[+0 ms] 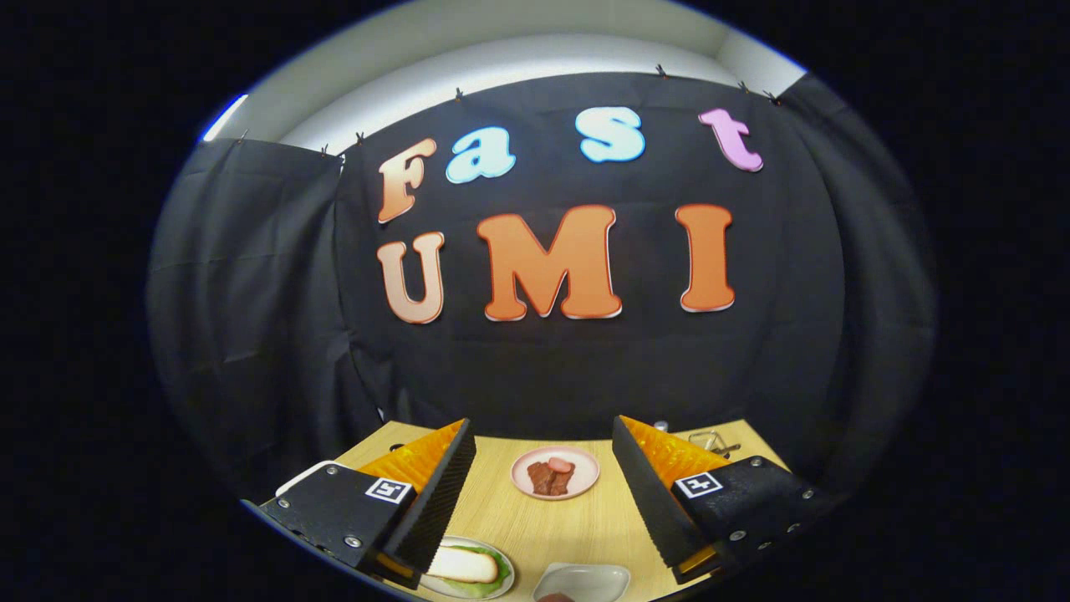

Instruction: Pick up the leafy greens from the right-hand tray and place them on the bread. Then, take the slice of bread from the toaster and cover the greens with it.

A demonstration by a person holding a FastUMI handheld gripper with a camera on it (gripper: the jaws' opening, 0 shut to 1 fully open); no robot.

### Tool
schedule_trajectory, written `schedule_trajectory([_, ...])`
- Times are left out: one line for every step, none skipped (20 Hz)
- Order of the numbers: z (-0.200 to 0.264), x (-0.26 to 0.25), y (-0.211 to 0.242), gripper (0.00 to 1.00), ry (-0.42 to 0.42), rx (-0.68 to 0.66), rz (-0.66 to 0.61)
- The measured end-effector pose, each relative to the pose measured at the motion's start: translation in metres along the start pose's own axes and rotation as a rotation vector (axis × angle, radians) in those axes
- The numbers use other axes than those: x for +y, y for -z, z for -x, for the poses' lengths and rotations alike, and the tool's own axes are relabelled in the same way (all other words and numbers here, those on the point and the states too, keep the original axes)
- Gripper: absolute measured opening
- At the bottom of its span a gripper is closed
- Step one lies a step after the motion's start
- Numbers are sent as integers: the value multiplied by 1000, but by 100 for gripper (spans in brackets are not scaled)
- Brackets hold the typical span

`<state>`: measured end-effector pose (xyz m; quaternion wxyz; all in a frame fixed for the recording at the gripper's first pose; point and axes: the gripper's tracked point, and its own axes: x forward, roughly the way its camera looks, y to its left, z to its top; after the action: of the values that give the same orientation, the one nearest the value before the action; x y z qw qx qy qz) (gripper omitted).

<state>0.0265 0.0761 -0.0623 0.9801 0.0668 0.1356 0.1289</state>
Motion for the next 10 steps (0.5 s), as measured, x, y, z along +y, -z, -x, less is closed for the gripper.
schedule_trajectory([3,-3,-11,98,19,-25,20])
schedule_trajectory([7,-7,-21,98,37,-49,42])
schedule_trajectory([11,-7,-34,98,46,-78,61])
schedule_trajectory([14,-8,-45,98,60,-105,76])
schedule_trajectory([19,-8,-54,98,70,-127,86])
schedule_trajectory([22,-9,-61,98,79,-148,94])
schedule_trajectory([28,-5,-68,98,85,-170,104])
schedule_trajectory([32,-4,-74,98,93,-193,113])
schedule_trajectory([40,-6,-78,98,100,-213,119])
schedule_trajectory([42,-4,-83,99,103,-229,125])
